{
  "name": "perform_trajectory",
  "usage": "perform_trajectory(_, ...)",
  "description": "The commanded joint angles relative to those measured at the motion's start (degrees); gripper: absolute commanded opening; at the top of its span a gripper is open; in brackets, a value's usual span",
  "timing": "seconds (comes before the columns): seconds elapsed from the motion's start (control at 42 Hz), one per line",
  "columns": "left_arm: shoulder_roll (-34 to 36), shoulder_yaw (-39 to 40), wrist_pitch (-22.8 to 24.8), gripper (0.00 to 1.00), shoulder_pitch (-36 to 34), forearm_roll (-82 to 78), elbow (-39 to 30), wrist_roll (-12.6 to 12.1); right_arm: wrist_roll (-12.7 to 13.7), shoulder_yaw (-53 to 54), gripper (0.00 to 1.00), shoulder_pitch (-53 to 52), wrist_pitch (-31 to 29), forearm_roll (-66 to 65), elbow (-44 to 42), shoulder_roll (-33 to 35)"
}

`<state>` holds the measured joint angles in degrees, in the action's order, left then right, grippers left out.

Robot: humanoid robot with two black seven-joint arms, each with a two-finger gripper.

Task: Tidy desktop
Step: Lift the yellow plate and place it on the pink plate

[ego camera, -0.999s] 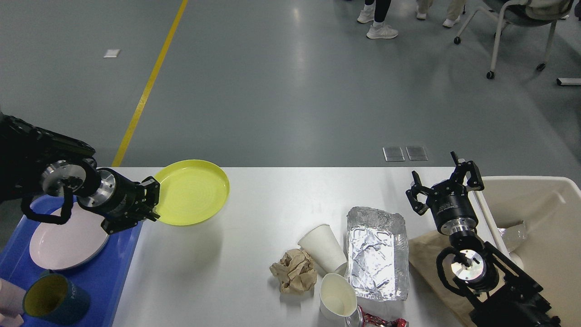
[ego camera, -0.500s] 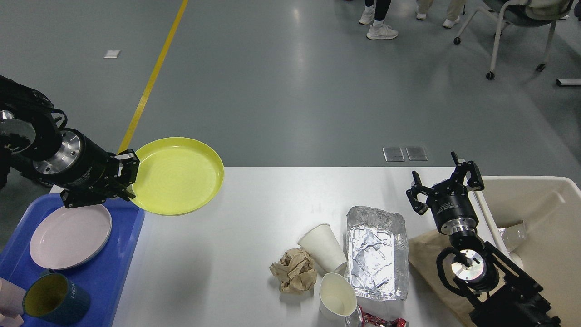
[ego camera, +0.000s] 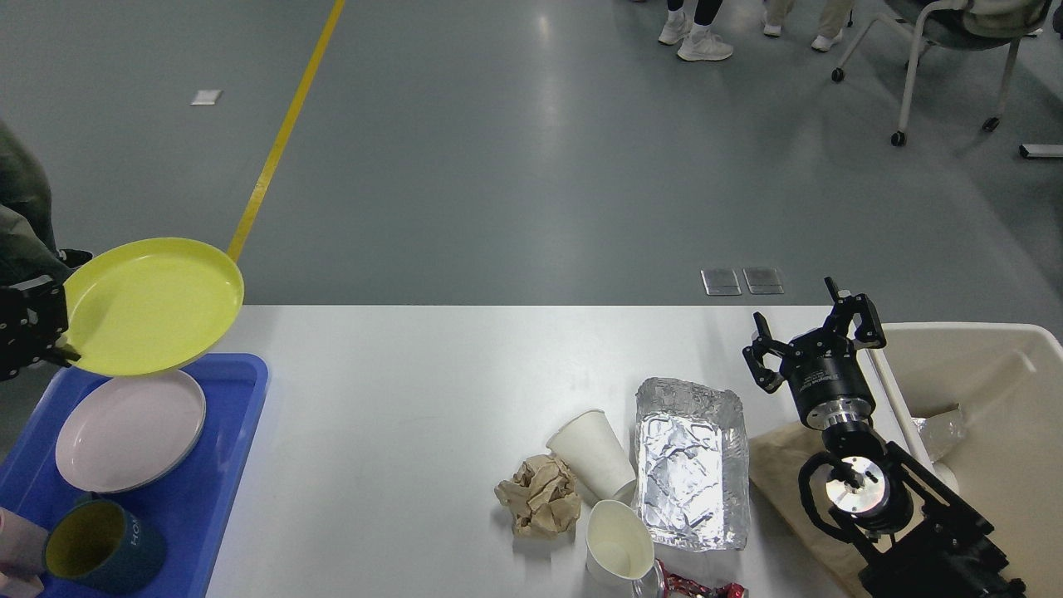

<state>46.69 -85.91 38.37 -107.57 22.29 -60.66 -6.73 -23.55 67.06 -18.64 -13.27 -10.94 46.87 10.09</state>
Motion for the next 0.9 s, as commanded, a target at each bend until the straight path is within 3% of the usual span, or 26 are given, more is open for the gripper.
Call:
perform_trajectory(0.0,1.82,6.44,1.09,0.0,11.93,-0.14,9.85,-0.04,0.0,0.09,1.0,0.0,0.0,0.04,-0.02,0.02)
perform_trajectory(0.214,1.56,17.08,0.92,0.0,29.07,-0.14,22.77,-1.09,0.0,0.09,1.0,0.0,0.0,0.04,-0.02,-0.07)
perform_trajectory(0.333,0.86,24.29,0.48,0.0,37.86,-0.14,28.75,-3.55,0.0,0.0,1.0,0.0,0.0,-0.05,-0.02,0.02)
perform_trajectory(0.357,0.59,26.65,-0.04,0.0,40.57,-0.14,30.59,-4.95,0.0,0.0,1.0,0.0,0.0,0.04,-0.02,0.02)
perform_trajectory(0.5,-1.51,31.85,-2.15,0.0,45.43,-0.23,35.52,-7.95,0.0,0.0,1.0,0.0,0.0,-0.05,-0.02,0.02)
perform_trajectory(0.666,-4.59,33.88,-5.85,0.0,48.51,-0.23,36.05,-7.95,0.0,0.0,1.0,0.0,0.0,-0.05,-0.02,-0.07)
perform_trajectory(0.88,-6.61,34.58,-6.29,0.0,49.57,-0.32,36.05,-7.86,0.0,0.0,1.0,0.0,0.0,-0.05,-0.02,0.02)
